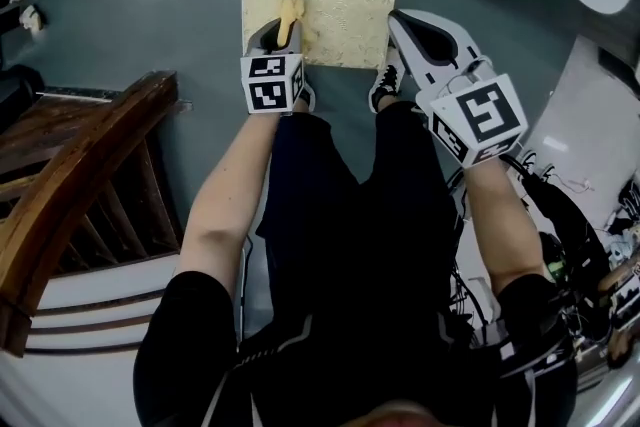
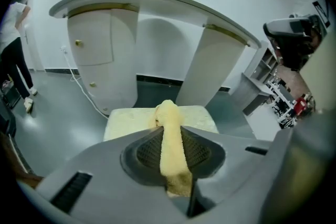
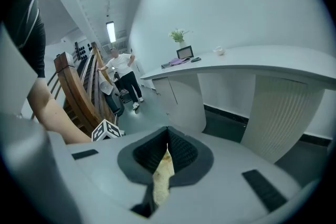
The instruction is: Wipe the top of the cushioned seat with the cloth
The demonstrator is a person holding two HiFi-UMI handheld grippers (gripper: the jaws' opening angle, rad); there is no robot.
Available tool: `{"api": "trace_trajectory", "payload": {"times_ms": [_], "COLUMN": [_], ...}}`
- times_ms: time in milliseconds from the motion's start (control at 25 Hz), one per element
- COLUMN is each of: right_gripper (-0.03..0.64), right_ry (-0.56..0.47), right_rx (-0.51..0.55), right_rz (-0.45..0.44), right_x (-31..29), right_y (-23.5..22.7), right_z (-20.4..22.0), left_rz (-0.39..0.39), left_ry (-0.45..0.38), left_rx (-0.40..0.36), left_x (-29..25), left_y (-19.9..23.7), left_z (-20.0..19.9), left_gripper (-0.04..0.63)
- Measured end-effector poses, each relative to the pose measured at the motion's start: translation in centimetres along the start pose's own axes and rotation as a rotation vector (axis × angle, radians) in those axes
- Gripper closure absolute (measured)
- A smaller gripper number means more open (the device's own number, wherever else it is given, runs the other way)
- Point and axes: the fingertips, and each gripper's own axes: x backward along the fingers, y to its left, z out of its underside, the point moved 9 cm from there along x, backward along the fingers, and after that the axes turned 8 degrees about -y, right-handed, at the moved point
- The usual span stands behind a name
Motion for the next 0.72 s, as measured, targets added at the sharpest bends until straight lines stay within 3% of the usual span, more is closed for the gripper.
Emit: {"api": "trace_trajectory", "payload": {"times_ms": [160,360,600,720], "right_gripper": [0.611,0.611,0.611,0.611], "right_ry": [0.011,0.017,0.007,0.021], "right_rx": [-0.003,0.003,-0.075,-0.079], "right_rz": [-0.003,0.054,0.164,0.159], "right_x": [2.6,4.7,5.7,5.8], "right_y": [-2.4,-4.7,-5.5,-4.1], "right_z": [1.0,4.0,8.5,10.3], "left_rz": [0.090,0.153,0.202,0.218], "left_ry": [0.020,0.050,0.149,0.123], "left_rx": [0.049,0.090,0.008,-0.025], "left_x": [-2.4,-5.4,-9.5,-9.4], "left_y": [-8.2,-15.5,-16.6,-15.5], "left_z": [0.5,2.1,6.4,7.5], "left_gripper": [0.531,0.531,0.531,0.531]}}
